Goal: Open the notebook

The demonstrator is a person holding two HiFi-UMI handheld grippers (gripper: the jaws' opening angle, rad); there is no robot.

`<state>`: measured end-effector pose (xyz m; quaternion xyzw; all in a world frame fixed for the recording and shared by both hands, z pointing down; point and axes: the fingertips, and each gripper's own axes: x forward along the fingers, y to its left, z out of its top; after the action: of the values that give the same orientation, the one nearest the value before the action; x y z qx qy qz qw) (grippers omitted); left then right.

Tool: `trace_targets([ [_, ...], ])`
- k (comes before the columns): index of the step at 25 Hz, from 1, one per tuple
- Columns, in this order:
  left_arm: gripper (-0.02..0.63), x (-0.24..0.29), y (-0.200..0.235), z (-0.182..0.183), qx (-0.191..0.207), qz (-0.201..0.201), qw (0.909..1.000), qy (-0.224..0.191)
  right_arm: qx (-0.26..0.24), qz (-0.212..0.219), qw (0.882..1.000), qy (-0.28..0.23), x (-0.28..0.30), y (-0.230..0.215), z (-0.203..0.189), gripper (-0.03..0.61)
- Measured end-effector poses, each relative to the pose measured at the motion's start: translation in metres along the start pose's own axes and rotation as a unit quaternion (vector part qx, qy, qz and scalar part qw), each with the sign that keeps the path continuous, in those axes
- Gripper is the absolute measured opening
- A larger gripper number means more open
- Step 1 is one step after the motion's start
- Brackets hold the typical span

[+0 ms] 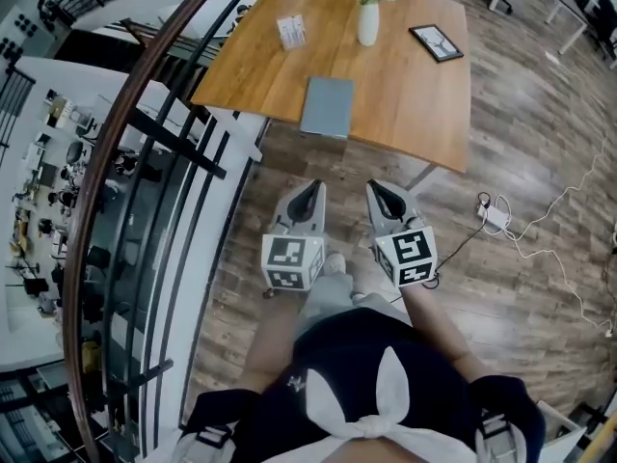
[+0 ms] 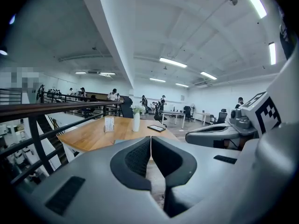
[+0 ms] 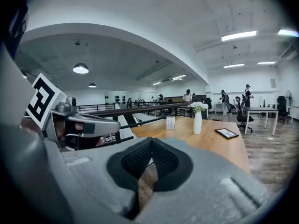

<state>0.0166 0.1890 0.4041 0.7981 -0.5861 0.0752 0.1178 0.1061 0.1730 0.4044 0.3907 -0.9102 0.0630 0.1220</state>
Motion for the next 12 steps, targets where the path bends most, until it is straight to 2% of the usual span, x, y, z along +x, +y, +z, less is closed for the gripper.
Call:
trace_targets([
  [6,0.021,0.026,0.038,0.006,-0.004,-0.015,0.9999,-0.003,-0.004,-0.016,1.0,0.004,0.038,-0.006,0.007,-0.002],
  [12,0.021,0.05,0.056,0.011,-0.002,-0.038,0.9993,-0.001,0.002,-0.042,0.999,0.003,0.062,-0.015,0.01,-0.002],
])
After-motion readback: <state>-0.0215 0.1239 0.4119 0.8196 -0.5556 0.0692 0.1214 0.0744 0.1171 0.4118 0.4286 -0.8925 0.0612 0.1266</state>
